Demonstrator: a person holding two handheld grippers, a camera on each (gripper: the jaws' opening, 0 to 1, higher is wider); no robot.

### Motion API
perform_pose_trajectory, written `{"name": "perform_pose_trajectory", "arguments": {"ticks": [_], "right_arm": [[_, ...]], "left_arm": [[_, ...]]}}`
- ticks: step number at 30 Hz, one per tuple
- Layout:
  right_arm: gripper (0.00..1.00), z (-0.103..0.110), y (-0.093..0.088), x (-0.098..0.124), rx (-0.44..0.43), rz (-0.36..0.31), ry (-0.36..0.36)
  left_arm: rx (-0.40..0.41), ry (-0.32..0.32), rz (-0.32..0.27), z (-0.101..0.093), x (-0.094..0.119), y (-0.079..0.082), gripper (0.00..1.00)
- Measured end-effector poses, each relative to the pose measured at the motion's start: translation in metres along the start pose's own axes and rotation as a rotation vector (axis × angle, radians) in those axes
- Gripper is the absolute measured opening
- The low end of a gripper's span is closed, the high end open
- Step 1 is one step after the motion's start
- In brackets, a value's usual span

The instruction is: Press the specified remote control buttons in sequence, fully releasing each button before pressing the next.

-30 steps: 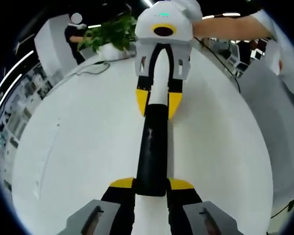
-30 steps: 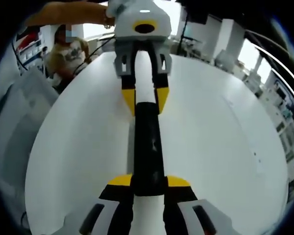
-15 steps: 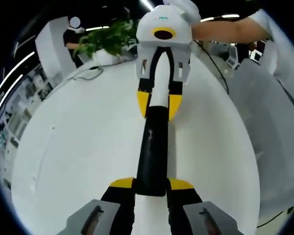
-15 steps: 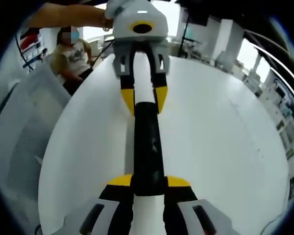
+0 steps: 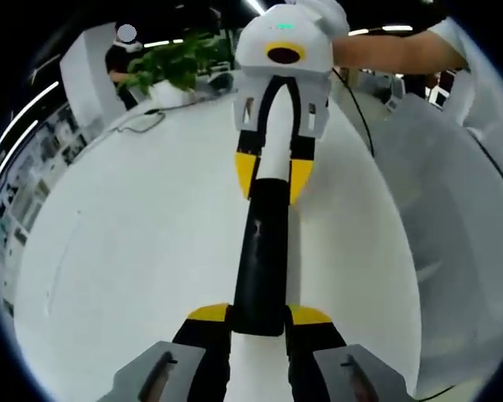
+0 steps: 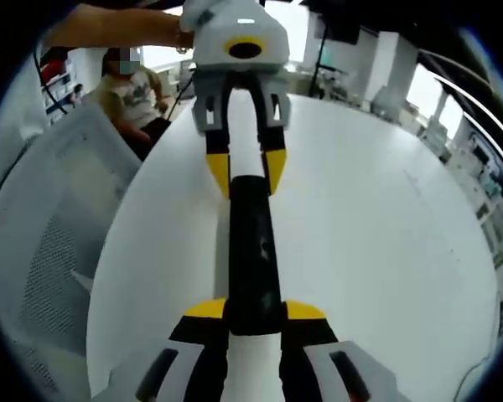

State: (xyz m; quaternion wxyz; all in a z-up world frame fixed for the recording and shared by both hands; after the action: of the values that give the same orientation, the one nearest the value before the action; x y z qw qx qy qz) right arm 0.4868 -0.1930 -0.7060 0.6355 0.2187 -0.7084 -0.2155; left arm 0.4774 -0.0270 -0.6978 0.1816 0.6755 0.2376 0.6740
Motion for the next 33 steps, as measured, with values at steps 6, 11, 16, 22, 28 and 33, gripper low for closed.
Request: {"name": "perform_pose_trajectory", "arguments": {"ticks": [6, 11, 16, 22, 28, 33], "right_arm": [[0.19, 0.019, -0.005, -0.003, -0.008, 0.006, 0.022], [0.2, 0.029, -0.007, -0.005, -0.007, 0.012, 0.035], [0.2, 0.036, -0.008, -0.007, -0.004, 0.02, 0.047], [0.2, 0.037, -0.008, -0.011, 0.005, 0.026, 0.048], [0.2, 0.038, -0.009, -0.014, 0.009, 0.032, 0.05], [0.2, 0.037, -0.009, -0.013, 0.012, 0.032, 0.047]], "left_arm": [[0.004, -0.025, 0.013, -0.017, -0.007, -0.003, 0.23], [0.013, -0.037, 0.018, -0.028, -0.011, -0.006, 0.23], [0.01, -0.047, 0.03, -0.034, -0.013, -0.008, 0.23], [0.02, -0.041, 0.033, -0.034, -0.016, -0.013, 0.23], [0.022, -0.038, 0.032, -0.035, -0.017, -0.015, 0.23], [0.016, -0.032, 0.034, -0.034, -0.017, -0.015, 0.23]]}}
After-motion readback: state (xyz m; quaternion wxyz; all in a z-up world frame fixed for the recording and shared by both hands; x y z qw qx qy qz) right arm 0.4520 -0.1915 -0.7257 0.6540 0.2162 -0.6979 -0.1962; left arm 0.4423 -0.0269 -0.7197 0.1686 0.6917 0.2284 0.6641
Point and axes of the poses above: the point that each gripper's makers call its tool centre point, and the gripper's own axes: x roughly backward along the fingers, z roughly to its left, y roughly out of its top, the point moved 7 cm from there along x, roughly backward along the fingers, and after that the axes turned 4 degrees about -y, right-handed, at the moved point
